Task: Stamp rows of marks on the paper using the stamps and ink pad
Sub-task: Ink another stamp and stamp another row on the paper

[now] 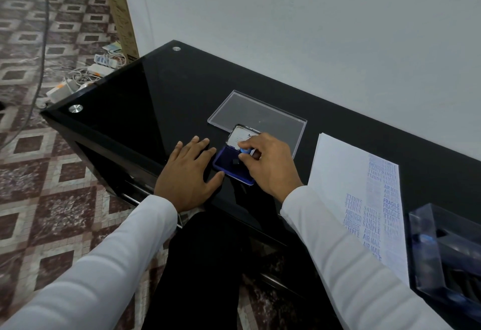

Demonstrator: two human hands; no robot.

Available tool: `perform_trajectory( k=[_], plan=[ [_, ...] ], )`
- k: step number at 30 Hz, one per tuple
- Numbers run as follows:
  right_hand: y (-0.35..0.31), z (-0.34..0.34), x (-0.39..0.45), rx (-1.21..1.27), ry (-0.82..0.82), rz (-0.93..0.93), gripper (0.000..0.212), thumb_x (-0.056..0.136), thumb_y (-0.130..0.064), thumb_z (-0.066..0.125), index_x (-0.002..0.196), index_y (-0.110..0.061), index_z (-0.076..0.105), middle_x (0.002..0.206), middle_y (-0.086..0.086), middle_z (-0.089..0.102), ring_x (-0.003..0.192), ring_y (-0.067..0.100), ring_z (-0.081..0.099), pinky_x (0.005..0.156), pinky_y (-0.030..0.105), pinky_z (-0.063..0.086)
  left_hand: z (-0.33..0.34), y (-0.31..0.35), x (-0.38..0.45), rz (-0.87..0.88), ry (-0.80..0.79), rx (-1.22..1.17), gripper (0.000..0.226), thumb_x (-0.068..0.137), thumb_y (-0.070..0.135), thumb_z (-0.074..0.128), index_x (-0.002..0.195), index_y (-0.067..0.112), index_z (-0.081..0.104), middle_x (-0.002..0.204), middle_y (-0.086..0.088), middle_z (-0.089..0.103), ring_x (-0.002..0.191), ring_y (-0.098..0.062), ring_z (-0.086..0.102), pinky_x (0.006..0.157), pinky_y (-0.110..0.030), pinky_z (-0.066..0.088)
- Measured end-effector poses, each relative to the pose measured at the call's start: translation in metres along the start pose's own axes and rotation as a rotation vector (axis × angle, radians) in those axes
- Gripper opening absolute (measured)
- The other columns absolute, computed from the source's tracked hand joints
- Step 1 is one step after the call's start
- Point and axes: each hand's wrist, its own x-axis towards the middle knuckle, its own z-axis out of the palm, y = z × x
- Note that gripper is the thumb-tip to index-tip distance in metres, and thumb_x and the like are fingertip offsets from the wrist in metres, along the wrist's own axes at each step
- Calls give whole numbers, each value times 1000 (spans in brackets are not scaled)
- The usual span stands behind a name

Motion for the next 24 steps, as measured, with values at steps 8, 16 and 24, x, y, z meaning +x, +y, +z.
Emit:
perform_trajectory(
  k=[8,16,24],
  plan=[
    [-3,-1,-2,-16,1,-23,16,86,-16,72,103,-15,73,105,-1,67,90,12,62,87,29,55,0,0,0,-6,-6,3,75,90,71,30,149,26,43,161,-1,33,153,-20,19,125,-44,5],
    [0,0,1,-6,6,-21,27,91,-18,71,117,-16,73,112,1,69,98,16,63,94,33,51,0,-1,-1,10,14,-18,75,91,70,30,148,25,46,160,-2,35,152,-21,21,125,-45,8],
    [-1,-2,-1,11,4,-9,26,88,-17,74,113,-17,75,112,-1,69,93,12,63,91,29,53,0,0,-1,0,16,-18,75,90,70,31,148,25,46,160,-1,35,152,-20,20,125,-45,7]
  ],
)
